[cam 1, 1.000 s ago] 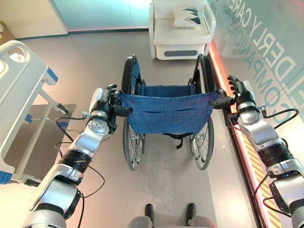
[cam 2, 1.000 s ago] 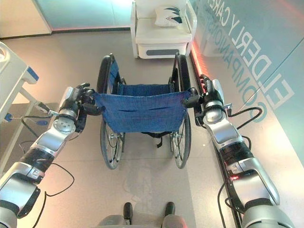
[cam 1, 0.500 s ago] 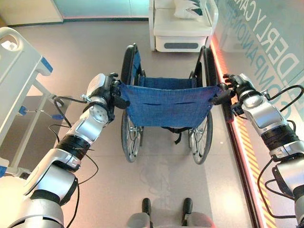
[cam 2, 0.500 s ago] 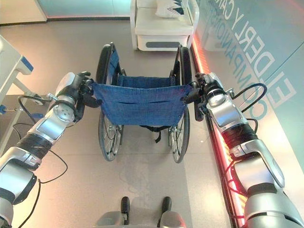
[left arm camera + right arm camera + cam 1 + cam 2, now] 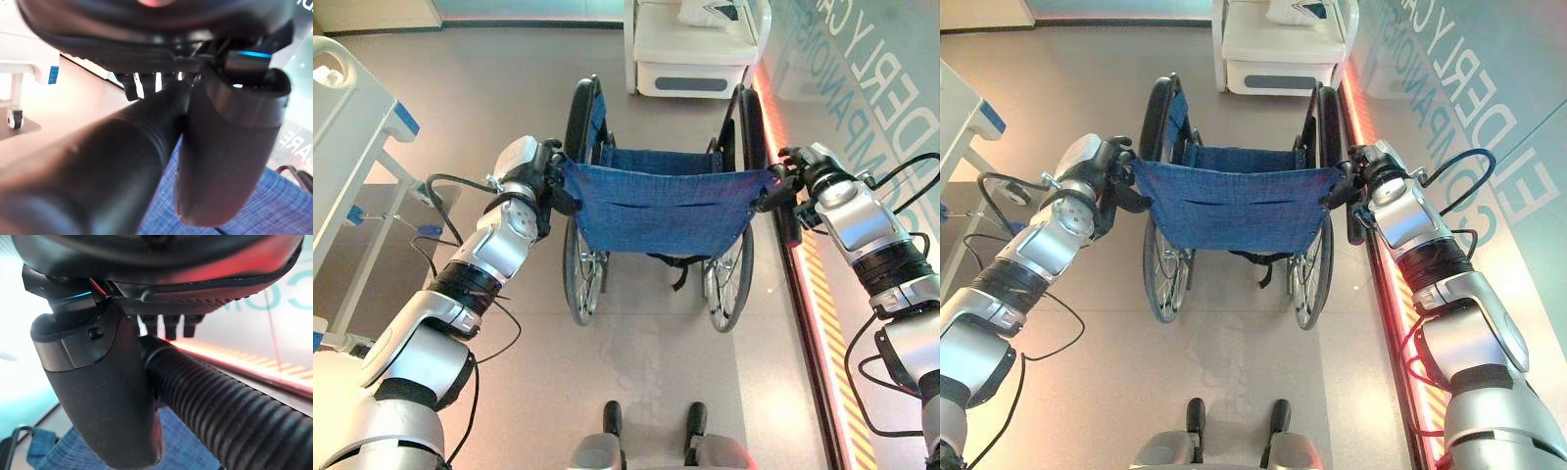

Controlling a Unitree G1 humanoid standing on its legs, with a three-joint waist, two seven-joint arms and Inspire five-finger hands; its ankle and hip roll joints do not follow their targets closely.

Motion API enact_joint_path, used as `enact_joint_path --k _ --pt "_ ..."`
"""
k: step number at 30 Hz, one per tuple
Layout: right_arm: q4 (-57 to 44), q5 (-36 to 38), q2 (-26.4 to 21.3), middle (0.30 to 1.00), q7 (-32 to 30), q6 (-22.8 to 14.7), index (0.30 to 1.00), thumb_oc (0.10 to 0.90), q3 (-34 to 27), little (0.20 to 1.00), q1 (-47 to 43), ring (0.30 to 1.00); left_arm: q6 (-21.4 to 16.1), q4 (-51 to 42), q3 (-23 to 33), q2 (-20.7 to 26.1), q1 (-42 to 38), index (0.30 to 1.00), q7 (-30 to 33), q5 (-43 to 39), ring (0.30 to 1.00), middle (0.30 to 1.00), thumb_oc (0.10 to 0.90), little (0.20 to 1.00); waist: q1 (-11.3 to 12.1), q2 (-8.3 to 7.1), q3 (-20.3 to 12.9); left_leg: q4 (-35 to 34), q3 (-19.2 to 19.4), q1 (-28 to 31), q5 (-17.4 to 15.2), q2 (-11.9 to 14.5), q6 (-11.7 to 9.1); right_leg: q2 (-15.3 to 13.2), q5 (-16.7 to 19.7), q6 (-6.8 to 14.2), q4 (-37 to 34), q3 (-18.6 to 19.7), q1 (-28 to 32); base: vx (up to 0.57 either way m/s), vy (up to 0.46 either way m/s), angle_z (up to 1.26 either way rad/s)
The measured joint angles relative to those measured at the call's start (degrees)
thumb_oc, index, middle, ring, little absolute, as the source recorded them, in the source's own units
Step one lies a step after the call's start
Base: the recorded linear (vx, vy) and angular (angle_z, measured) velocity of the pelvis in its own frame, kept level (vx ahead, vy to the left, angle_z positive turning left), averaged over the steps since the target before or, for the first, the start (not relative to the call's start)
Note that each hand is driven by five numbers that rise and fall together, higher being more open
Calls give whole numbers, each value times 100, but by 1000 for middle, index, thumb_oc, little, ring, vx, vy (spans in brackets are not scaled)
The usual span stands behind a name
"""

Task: Push the wheelchair next to the bed

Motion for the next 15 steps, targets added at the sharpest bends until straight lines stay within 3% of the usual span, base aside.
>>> enact_joint_path --k 11,15 --pt "31 -2 45 900 26 115 900 800 1 900 -55 900 576 51 0 -3 -322 900 -788 163 900 900 800 900 -3 2 1 28 -4 -20 0 0 -1 -1 0 0 5 -2 -4 0 0 0" --pt "239 -10 54 900 208 133 900 800 10 900 -162 900 911 369 6 -4 -512 900 -1660 721 900 900 800 900 0 5 2 77 -14 -48 -2 0 -2 -3 0 -1 14 -3 -3 0 0 0"
